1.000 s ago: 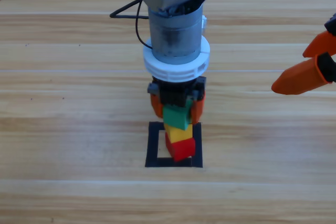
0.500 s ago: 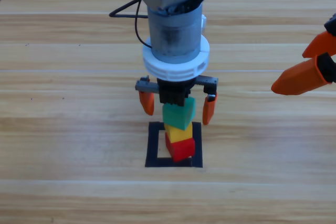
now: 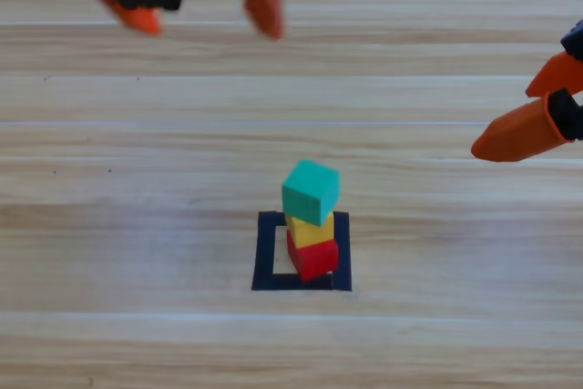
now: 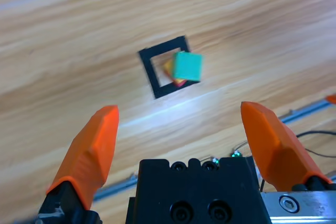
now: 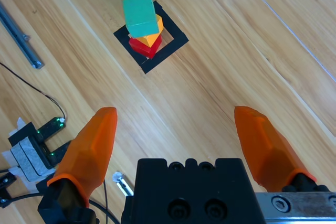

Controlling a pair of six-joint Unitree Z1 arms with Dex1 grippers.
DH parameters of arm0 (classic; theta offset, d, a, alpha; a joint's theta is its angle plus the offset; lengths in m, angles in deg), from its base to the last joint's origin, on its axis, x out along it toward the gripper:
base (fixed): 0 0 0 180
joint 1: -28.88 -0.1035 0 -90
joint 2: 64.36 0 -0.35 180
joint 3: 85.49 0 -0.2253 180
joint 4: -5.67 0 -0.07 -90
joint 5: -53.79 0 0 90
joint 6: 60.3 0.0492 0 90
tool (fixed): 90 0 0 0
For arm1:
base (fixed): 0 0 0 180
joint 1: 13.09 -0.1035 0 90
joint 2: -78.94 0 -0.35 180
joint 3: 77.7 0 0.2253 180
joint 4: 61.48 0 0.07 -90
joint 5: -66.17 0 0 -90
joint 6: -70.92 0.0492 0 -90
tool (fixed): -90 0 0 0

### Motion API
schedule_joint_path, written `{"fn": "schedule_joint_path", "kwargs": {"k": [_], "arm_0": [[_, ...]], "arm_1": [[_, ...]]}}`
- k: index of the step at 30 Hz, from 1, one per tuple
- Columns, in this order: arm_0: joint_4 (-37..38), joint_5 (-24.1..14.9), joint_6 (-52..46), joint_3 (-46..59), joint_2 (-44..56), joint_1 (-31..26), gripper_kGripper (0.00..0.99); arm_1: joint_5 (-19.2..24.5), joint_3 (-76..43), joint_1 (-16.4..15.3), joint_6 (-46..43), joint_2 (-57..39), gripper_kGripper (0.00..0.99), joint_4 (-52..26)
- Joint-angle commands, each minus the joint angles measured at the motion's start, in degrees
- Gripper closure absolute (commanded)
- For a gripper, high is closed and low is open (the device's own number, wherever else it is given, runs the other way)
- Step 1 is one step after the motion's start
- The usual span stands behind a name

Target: Stack the blocks in the rectangular block: red at the bottom, yellow in the middle, green on top

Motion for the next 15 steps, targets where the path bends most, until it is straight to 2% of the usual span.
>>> {"fn": "schedule_joint_path", "kwargs": {"k": [1,5,15], "arm_0": [[11.7,0.2,2.6,15.3,2.3,7.7,0.000],[17.2,0.3,1.8,23.8,5.7,8.5,0.000],[17.7,-0.6,1.9,27.8,11.3,8.5,0.000]], "arm_1": [[1.4,1.2,1.3,-0.7,2.8,0.007,2.0],[1.3,0.9,1.2,-0.7,1.5,0.007,2.1],[1.3,0.8,1.2,-0.7,1.5,0.007,2.2]]}}
